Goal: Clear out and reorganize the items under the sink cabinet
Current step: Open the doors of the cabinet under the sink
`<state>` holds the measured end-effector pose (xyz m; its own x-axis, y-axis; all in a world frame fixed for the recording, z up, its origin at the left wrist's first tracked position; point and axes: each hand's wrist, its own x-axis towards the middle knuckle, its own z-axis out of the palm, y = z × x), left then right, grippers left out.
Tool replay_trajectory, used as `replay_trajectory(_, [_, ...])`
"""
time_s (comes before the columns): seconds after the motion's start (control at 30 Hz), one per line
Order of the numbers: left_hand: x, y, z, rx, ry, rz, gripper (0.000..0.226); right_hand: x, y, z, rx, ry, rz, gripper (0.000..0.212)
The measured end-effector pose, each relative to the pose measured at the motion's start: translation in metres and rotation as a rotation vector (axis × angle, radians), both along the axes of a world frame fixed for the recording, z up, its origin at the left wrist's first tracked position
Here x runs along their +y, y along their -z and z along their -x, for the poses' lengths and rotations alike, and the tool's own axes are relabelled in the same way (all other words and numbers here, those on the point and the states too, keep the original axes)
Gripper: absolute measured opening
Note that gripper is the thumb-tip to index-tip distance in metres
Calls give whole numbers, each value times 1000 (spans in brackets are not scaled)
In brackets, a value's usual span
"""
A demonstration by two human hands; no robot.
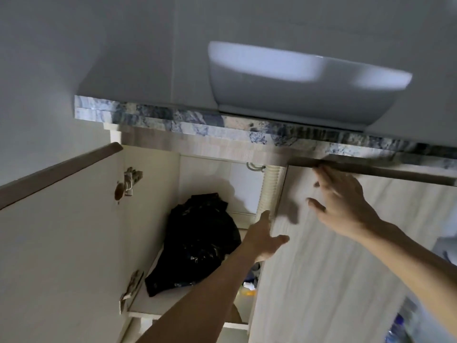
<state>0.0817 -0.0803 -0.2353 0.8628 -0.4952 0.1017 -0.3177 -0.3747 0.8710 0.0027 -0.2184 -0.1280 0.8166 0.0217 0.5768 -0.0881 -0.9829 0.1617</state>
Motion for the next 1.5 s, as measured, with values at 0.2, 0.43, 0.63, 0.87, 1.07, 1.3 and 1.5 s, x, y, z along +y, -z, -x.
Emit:
replay_trajectory(0.2, [-24,26,-6,8,-66,62,55,5,11,-9,6,89,44,96])
replay_trajectory(0.43, [-20,28,3,52,-72,82,52,16,1,8,81,65,-8,95])
replay_trajectory(0.63, [-12,22,47,42,-122,41,43,20,-5,51,93,9,-101,90])
replay_trajectory(0.87, [-2,19,115,-3,-136,7,30,15,-13,115,108,-50,-175,74])
replay_trajectory(1.07, [-2,26,175,-16,-81,77,38,8,-19,164,65,-22,-240,81])
replay_trajectory(1.3, [-30,52,241,-84,68,140,47,-21,-6,232,-83,-80,-331,66])
replay_trajectory(1.5, [-70,60,282,-283,232,34,62,-46,16,274,-197,-84,-506,60])
